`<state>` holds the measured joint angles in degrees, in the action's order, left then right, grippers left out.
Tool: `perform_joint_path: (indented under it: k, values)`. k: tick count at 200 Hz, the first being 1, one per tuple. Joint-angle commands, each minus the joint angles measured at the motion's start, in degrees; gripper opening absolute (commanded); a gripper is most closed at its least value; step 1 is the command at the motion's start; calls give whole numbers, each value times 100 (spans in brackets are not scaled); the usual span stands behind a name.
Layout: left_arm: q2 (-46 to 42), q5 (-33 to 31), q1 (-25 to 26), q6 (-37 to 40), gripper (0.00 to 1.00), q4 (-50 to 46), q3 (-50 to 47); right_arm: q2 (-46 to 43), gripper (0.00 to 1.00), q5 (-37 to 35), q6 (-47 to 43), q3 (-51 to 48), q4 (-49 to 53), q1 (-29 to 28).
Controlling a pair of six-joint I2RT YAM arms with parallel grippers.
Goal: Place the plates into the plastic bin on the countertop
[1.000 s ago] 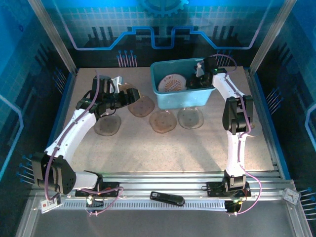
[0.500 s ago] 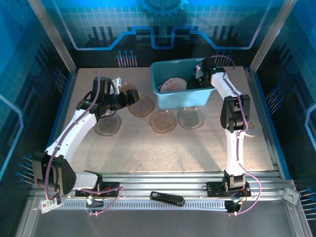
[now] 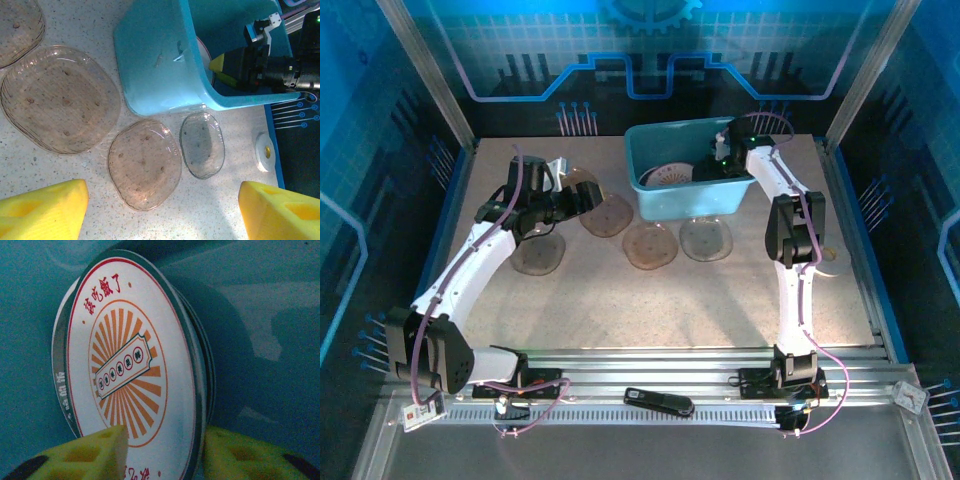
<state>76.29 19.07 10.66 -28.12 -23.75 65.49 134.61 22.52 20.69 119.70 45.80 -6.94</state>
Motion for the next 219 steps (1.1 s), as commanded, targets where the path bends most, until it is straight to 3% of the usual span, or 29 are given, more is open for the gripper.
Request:
perform_joint_path:
  k: [1,40,138,181,219]
  values:
    - [-114,-104,-36,102,79,-121,-2,-406,50,-231,-48,220,209,-79]
    - [-156,-185,-37,122,79,-208,5,-580,62,-352,-75,292,314,-79]
    - [-554,-902,-353,-284,80,-734,-355,-1302,72,-695,-340,352,649,-218]
    - [-932,-1061,-780,-714,81,-838,-875,-2214,72,-1073,-431,-295,509,-300]
    - [-1279,-1262,-1139,-1069,81,-872,-1478,-3475,72,-1255,-289,-1630,-116,-299]
